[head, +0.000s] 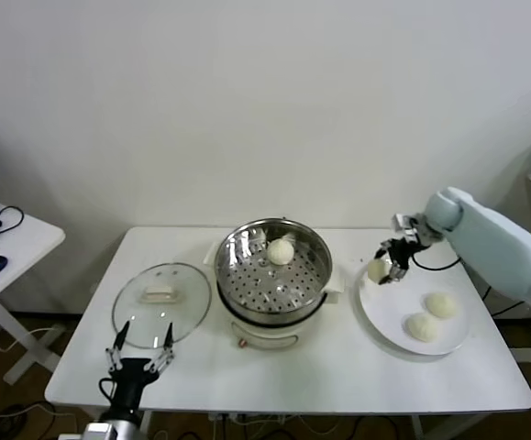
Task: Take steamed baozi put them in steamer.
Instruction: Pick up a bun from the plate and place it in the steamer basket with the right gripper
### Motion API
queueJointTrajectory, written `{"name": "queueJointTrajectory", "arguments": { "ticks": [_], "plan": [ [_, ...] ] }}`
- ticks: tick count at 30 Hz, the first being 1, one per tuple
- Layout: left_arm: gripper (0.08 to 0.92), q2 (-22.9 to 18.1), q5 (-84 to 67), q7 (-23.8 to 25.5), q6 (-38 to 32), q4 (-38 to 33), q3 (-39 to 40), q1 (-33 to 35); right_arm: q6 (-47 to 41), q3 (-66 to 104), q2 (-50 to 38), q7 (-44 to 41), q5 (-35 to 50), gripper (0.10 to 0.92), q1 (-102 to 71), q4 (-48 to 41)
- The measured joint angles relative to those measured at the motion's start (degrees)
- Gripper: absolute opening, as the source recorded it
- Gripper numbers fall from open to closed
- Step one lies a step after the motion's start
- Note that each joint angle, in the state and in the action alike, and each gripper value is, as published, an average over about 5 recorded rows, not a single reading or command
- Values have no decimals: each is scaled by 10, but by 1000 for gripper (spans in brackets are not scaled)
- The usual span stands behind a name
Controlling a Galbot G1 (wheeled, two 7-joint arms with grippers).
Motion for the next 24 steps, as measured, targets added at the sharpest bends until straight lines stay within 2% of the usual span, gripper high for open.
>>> {"name": "queueJointTrajectory", "arguments": {
  "ticks": [15, 24],
  "plan": [
    [823, 5, 5, 0, 1, -8, 10, 0, -65, -139, 68, 18, 241, 712, 176, 55],
    [823, 7, 9, 0, 2, -15, 12, -3, -97, -187, 128, 51, 319, 712, 174, 90]
  ]
}}
